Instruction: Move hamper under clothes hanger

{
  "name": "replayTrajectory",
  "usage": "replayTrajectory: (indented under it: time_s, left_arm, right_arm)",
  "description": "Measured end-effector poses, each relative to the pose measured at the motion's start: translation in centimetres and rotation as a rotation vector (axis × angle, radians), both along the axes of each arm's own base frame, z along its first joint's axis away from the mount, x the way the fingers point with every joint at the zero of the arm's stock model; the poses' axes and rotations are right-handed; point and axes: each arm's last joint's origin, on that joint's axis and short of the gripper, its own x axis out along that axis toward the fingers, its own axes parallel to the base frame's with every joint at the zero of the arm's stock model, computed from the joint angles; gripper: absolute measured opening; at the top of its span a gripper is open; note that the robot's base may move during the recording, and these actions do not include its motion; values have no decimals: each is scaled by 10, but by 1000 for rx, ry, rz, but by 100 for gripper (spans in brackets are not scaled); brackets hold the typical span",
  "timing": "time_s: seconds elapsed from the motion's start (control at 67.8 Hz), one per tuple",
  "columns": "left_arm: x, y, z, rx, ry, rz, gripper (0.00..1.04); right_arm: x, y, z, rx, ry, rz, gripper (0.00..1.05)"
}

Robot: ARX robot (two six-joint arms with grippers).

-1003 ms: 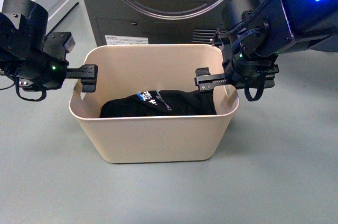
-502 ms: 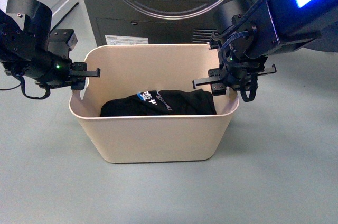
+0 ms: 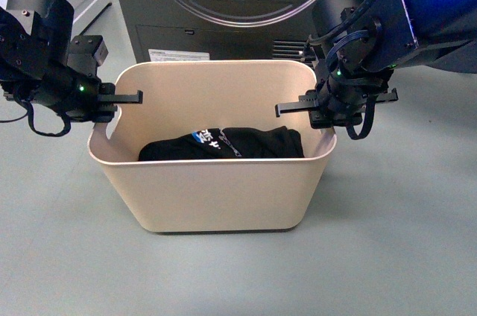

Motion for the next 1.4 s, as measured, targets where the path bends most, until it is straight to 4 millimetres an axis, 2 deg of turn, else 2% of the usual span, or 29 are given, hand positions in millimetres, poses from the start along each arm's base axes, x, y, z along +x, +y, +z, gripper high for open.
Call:
replayTrajectory:
  time_s: [0.266,0.841,1.033,1.239,1.402]
  left_arm:
    - [-1,-1,27,-2,-49,19,4]
    - [-3,0,26,-5,-43,27,4]
    - [-4,15,26,10,-41,72,4]
    - [-3,-3,27,-10,-47,19,4]
    - [-2,-7,27,-13,-48,8,4]
  right_arm:
    - [-5,-1,21,21,-51,7,3]
    - [-8,1,21,19,-49,18,3]
    - [-13,18,21,43,-43,70,3]
    - [-7,-3,21,21,-50,11,3]
    - [-6,-6,21,14,-51,2,3]
